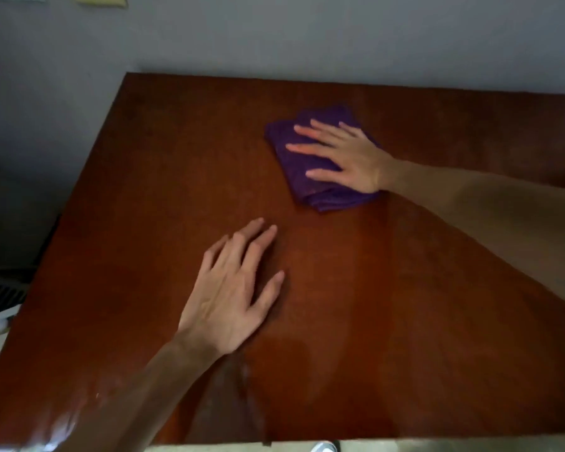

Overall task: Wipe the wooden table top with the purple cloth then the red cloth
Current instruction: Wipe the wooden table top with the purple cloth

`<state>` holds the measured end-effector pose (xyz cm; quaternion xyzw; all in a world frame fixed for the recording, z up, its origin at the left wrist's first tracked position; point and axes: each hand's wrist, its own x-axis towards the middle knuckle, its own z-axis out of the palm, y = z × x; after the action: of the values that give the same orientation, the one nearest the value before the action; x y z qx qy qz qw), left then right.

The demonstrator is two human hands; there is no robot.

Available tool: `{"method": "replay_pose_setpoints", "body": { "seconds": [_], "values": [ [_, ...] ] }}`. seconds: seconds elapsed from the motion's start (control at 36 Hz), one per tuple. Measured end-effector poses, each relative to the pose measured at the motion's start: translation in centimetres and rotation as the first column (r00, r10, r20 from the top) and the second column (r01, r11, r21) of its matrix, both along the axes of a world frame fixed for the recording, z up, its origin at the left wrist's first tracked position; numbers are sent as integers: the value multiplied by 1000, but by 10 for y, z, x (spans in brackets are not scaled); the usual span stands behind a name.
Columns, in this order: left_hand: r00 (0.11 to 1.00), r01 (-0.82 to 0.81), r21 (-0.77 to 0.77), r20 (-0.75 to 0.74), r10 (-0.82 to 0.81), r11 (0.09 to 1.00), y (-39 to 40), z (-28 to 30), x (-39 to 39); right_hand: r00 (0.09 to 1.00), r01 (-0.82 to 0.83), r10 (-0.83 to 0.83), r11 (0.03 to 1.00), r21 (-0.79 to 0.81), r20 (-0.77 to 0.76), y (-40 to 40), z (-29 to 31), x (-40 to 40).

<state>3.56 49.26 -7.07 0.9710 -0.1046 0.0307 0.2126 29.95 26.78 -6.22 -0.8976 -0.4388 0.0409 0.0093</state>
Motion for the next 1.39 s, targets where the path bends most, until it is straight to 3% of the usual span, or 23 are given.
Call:
{"method": "replay_pose_setpoints", "body": {
  "seconds": [0.08, 0.28, 0.44, 0.61, 0.78, 0.89, 1.0, 1.25, 1.39],
  "values": [
    [994, 100, 88, -45, -96, 991, 2, -1, 2, 992, 124, -123, 990, 64, -14, 1, 2, 52],
    [991, 107, 172, -98, -91, 979, 2, -3, 8, 963, 266, -260, 958, 109, -64, 7, 2, 107],
    [990, 120, 171, -99, -104, 978, 2, -1, 8, 928, 371, -365, 920, 125, -70, 5, 2, 79],
    [994, 106, 95, -44, -102, 990, 2, -2, 8, 895, 445, -439, 888, 112, -72, -11, 0, -15],
    [999, 25, -73, 39, -22, 997, 0, 1, 4, 928, 373, -371, 923, 97, -39, -43, -6, -175],
    [995, 16, 40, 102, -20, 999, -6, 7, -7, 958, 280, -284, 954, 108, 23, -70, -9, -280],
    [996, 28, 37, 83, -31, 999, -18, 7, -23, 987, 157, -159, 986, 52, 34, -103, -4, -332],
    [998, 16, -99, 60, -10, 995, -67, 3, -28, 991, -129, 129, 991, -34, -21, -136, 4, -246],
    [996, 85, -33, 34, -84, 996, -86, 1, -6, 992, -120, 122, 990, -69, 33, -145, 3, -150]
  ]
}}
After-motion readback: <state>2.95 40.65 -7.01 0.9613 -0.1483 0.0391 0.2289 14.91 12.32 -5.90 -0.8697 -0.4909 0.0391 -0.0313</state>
